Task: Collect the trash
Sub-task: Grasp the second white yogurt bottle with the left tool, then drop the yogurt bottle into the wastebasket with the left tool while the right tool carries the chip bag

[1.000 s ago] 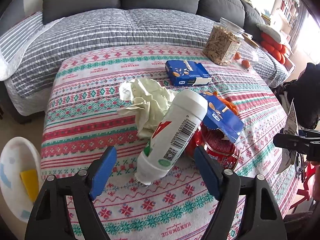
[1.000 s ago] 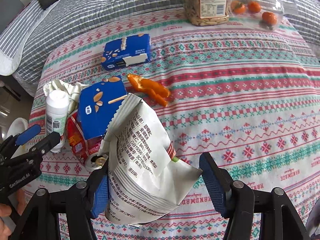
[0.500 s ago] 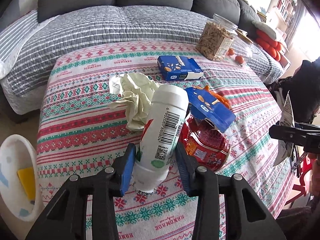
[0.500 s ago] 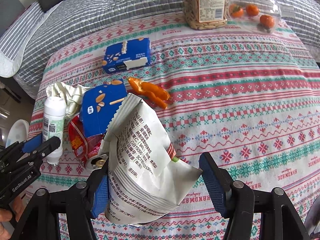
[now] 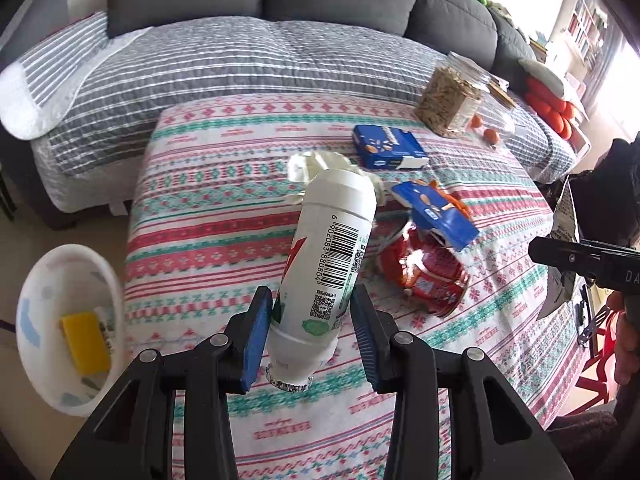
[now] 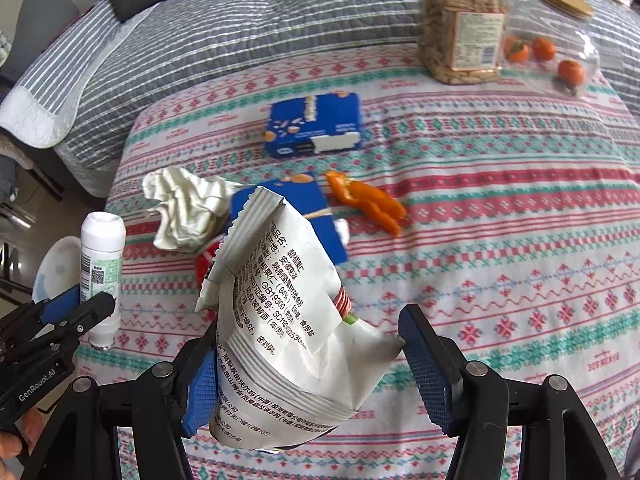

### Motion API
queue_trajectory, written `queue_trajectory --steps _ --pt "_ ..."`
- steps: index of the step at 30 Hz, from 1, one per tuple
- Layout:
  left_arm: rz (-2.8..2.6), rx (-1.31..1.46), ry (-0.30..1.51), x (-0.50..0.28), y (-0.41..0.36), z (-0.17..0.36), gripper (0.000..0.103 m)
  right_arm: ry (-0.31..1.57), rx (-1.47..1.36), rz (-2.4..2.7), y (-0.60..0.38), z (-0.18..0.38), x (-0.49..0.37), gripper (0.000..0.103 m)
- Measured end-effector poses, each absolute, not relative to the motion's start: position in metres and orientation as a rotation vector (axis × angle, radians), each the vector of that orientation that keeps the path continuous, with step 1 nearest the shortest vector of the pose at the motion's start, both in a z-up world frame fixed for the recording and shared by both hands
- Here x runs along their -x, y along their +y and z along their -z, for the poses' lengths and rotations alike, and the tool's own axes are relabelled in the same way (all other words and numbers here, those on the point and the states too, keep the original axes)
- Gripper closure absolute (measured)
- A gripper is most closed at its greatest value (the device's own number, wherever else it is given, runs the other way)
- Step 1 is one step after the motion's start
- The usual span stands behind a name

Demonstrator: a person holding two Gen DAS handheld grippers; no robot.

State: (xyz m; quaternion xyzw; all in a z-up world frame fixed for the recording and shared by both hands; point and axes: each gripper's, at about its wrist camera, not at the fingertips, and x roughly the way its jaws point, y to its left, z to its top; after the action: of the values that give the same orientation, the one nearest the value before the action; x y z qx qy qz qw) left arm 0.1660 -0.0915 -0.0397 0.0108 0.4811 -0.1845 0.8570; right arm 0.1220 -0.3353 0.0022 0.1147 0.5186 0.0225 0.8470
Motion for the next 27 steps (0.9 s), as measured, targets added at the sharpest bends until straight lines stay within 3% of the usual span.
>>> queue_trajectory --steps 27 --pt "0.079 0.057 1.018 -0.16 0.072 0.042 0.06 1.087 -0.12 -0.261 -0.187 0.011 -0.156 0.033"
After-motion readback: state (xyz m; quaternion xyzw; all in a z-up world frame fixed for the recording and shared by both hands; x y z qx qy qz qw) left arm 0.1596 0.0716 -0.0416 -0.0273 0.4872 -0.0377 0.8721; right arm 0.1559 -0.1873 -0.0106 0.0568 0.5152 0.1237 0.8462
